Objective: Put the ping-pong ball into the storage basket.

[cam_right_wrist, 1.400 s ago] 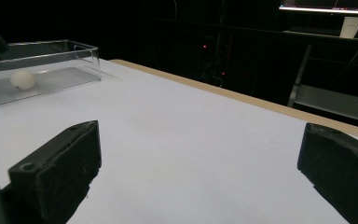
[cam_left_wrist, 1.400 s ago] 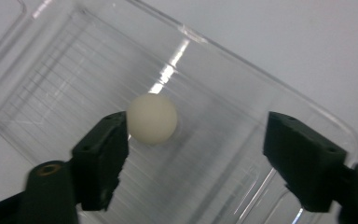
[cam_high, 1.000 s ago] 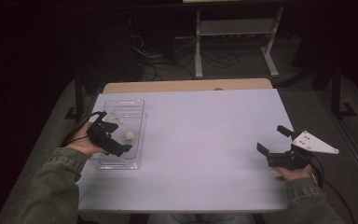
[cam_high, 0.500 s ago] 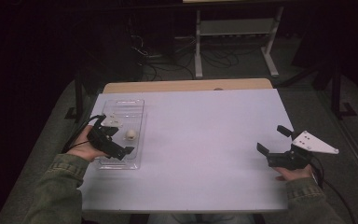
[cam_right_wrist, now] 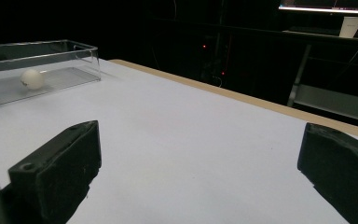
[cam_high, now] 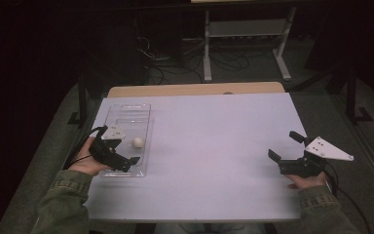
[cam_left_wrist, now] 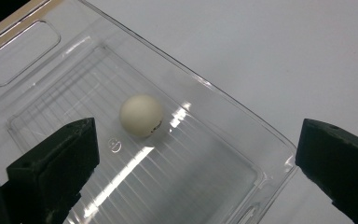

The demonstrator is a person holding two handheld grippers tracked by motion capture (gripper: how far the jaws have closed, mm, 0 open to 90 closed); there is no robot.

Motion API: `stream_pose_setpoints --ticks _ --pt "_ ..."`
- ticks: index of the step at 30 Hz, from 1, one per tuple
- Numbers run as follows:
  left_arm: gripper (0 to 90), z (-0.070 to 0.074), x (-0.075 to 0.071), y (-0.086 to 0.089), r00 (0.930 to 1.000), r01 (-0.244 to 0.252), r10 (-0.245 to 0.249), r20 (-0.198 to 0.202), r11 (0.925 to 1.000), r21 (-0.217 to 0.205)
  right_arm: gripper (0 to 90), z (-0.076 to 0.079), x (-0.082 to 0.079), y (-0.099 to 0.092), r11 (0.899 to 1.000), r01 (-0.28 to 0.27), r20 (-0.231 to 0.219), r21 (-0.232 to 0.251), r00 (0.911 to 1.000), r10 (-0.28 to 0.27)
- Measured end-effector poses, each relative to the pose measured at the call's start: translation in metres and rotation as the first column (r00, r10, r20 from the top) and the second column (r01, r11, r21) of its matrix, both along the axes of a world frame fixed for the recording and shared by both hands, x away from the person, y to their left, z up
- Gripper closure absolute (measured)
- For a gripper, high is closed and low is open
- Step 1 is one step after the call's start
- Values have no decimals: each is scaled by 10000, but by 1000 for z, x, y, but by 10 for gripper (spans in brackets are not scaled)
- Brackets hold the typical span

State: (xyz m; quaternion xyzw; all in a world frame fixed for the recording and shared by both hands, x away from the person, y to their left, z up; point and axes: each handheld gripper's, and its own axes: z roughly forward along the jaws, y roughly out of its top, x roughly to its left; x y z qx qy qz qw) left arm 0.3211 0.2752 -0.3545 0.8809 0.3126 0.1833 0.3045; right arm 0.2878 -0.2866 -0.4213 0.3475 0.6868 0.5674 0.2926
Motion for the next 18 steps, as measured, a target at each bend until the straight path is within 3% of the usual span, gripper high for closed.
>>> stream_pose_setpoints --ticks 8,18 --pt "0 -3 -7 5 9997 -175 189 180 9972 -730 0 0 0 0 10000 11 30 -21 10000 -11" --pt "0 -11 -17 11 9989 -297 339 322 9918 -1240 0 0 0 0 10000 5 19 -46 10000 -5"
